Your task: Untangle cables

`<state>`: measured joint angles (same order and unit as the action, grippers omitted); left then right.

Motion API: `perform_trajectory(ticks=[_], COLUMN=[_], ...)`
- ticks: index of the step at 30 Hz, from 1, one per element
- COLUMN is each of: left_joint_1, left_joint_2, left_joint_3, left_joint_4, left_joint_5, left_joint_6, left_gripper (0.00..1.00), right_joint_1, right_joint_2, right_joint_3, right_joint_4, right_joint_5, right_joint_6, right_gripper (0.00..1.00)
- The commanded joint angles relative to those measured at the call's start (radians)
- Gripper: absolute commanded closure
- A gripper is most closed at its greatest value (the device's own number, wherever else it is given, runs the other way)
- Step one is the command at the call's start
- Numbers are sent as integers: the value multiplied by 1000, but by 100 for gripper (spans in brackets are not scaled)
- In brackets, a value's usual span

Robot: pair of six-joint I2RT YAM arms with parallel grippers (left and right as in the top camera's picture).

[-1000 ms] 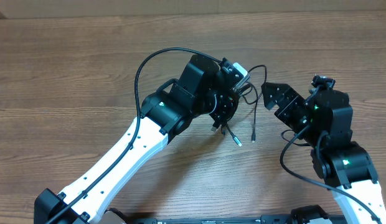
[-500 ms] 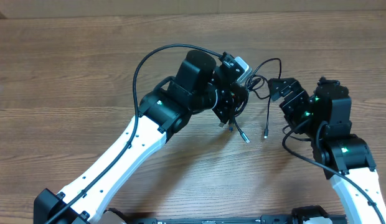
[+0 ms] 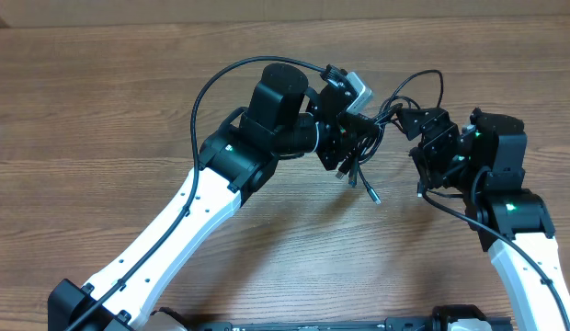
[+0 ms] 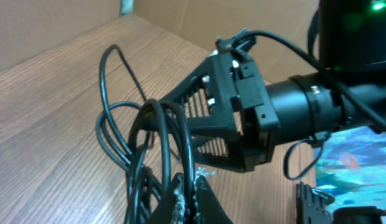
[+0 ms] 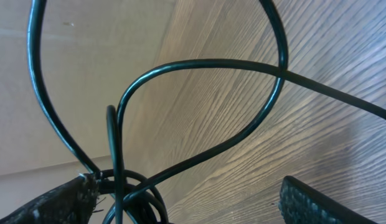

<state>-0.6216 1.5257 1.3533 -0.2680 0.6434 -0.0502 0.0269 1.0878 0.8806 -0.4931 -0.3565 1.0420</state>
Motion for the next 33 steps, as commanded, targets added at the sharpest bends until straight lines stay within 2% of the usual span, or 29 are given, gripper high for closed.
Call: perform_trajectory(ticks=[1,6,11,19,20,23,25,28,33], left_joint_1=[-2,-2,-7,-29,-34,-40,-40,-39,-39], left_joint_2=[-36,-36,-36,-35,-35,-35,-35,-35,-35], left_joint_3=[6,6,6,6,6,6,6,6,6], left_joint_4=[15,62,150,192,192,195,194,187,126], left_joint_5=[65,112,142,134,131,131,131,110,-7], left_joint_6=[-11,-56,-112,-115,-115,-114,-114,-114,-113], left_gripper=[96,96,96,96,96,96,96,96,96], right_joint_1=[-3,-3,-3,-3,-3,-3,-3,-3,-3], right_joint_2=[11,25,29,29,29,29,29,29,29], right_joint_3=[11,11,11,11,11,11,11,11,11], right_joint_4=[6,6,7,10,10,10,9,3,-11], right_joint_5=[-16,-15,-12,-42,-42,-42,-42,-43,-50], right_joint_6=[6,6,6,10,9,9,9,5,-2], right_gripper=[12,23,24,24,33,73,96,96,96])
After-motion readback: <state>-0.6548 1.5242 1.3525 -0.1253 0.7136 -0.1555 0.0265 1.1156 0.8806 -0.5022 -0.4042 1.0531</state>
